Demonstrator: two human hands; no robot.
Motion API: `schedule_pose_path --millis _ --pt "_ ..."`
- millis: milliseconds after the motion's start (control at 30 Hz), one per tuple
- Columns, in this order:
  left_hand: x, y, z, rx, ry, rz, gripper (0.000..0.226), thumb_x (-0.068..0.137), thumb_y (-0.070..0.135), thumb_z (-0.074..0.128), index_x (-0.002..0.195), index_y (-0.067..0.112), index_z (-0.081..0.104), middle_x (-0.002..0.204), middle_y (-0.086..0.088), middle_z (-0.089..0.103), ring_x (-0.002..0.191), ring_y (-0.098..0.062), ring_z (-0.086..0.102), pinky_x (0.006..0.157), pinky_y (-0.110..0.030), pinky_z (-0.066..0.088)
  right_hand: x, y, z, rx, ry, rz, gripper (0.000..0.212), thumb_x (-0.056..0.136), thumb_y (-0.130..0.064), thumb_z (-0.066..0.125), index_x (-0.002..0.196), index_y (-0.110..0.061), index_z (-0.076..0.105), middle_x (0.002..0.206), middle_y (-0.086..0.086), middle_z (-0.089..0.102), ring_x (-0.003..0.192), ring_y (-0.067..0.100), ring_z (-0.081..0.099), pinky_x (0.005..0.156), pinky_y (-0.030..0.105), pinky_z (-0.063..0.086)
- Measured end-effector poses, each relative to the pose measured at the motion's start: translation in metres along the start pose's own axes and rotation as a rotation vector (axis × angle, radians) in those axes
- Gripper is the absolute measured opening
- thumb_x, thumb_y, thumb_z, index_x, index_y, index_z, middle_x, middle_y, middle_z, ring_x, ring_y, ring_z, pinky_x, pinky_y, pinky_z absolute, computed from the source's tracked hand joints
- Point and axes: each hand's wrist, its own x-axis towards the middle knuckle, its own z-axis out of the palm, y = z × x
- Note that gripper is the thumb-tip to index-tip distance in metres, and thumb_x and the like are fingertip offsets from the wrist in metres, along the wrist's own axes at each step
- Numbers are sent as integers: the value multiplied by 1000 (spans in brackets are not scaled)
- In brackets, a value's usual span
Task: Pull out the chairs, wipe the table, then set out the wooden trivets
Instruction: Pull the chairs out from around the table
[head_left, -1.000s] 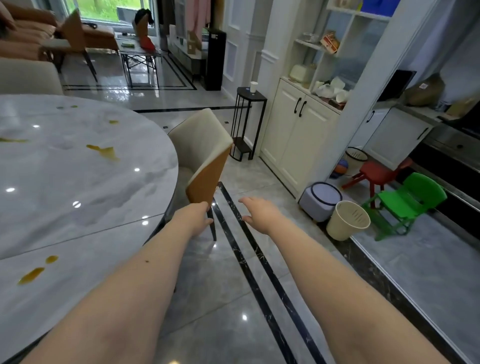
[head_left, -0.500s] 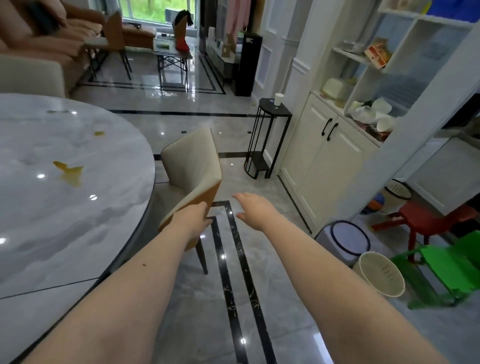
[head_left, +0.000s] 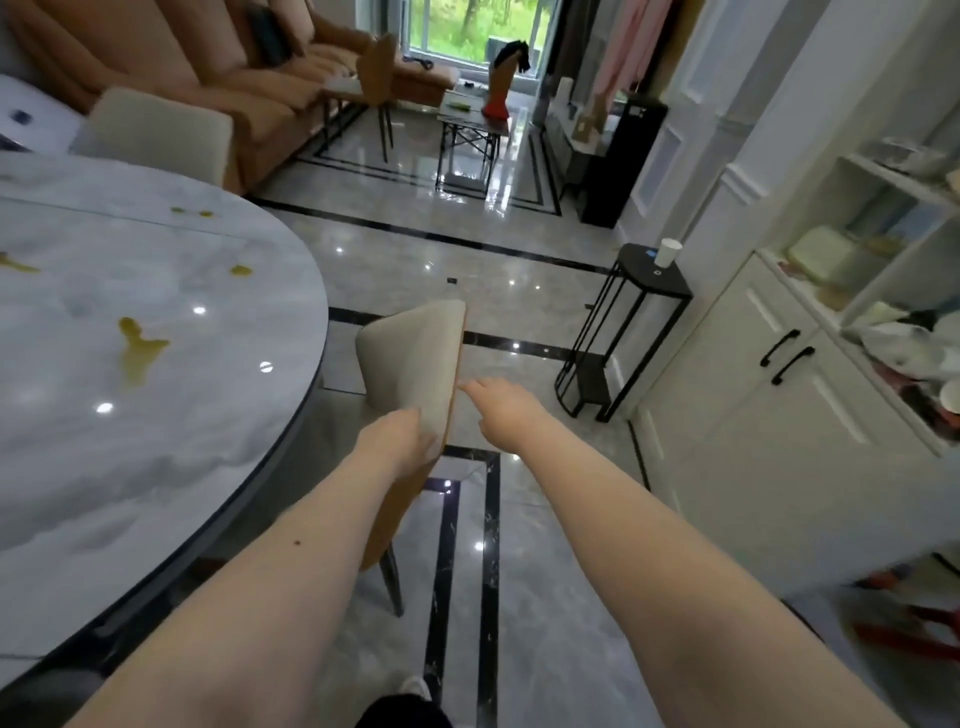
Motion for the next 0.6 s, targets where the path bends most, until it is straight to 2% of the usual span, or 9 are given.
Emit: schedule_pose_path --millis 67,233,367,500,600 --pt "29 3 -2 -35 -13 -51 39 98 38 41 123 8 48 123 -9 58 112 -27 55 94 -38 43 33 15 -7 -19 -25 -49 69 89 2 52 149 -17 25 147 9 38 131 27 41 104 35 36" --pt "78 -3 2 -238 -146 -191 58 95 52 40 133 9 46 134 -11 52 120 -27 51 103 -42 40 101 34 -10 -102 -86 -220 70 87 7 50 149 -16 26 150 10 33 135 28 36 111 37 32" --pt "100 -1 4 -382 -242 -344 85 83 68 46 142 9 37 141 -10 45 125 -28 46 104 -42 38 143 43 -13 -138 -115 -320 66 88 1 55 148 -15 30 149 10 35 135 28 37 111 36 33" --pt "125 -4 8 -507 -273 -440 103 59 83 54 139 19 42 132 -5 53 115 -26 52 103 -47 40 182 57 -17 -192 -171 -450 60 87 -4 59 143 -13 39 144 10 41 132 27 40 109 35 36" --pt "137 4 5 -558 -289 -523 112 53 86 56 139 16 42 131 -7 54 112 -27 55 102 -48 41 206 70 -11 -275 -254 -532 59 85 -9 64 140 -14 43 140 9 45 129 27 43 107 36 38"
